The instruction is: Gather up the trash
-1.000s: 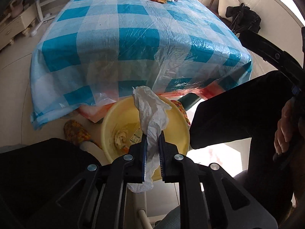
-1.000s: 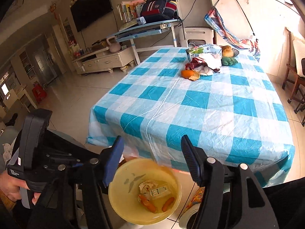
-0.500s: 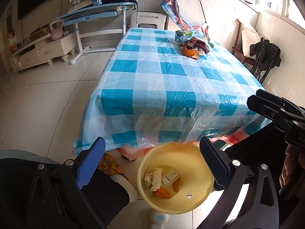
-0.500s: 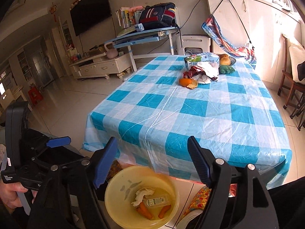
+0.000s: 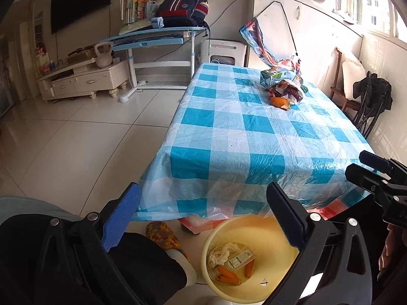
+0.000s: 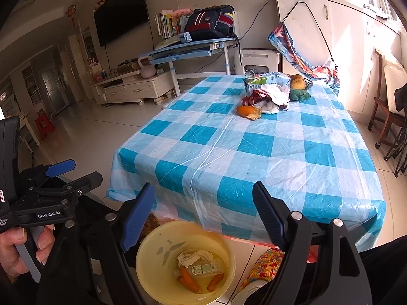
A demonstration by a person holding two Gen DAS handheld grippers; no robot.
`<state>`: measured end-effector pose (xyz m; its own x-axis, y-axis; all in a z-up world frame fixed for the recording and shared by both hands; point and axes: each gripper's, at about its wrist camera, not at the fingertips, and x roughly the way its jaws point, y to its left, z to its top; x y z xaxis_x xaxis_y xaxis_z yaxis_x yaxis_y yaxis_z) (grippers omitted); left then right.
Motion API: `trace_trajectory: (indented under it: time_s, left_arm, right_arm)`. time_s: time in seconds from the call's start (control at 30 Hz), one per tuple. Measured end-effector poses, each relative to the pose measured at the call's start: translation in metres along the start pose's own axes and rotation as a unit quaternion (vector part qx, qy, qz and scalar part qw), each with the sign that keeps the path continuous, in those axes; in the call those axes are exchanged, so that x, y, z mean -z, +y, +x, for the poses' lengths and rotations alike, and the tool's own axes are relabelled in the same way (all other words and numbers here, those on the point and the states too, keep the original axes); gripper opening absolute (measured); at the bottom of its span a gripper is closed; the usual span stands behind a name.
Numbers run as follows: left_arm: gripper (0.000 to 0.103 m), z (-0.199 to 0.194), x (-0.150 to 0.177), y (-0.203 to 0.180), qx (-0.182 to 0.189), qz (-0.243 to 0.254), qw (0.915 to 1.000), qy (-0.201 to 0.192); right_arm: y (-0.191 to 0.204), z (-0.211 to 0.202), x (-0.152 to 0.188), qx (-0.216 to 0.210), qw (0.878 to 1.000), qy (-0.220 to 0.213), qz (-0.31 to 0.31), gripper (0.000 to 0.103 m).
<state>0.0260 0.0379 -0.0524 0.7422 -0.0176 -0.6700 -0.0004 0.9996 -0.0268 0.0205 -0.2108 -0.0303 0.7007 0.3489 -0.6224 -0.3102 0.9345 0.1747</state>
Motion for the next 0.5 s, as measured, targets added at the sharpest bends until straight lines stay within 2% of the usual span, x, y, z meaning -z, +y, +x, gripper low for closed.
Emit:
trace_trajectory:
  time_s: [0.5]
  left_arm:
    - [0.096,-0.0081,-0.0016,0.0042,0.0,-0.013,0.9997,-0.021]
  right_arm:
    - [0.0006,-0.0001,-0.0001,0.0,1.0,-0.001,0.0,0.078]
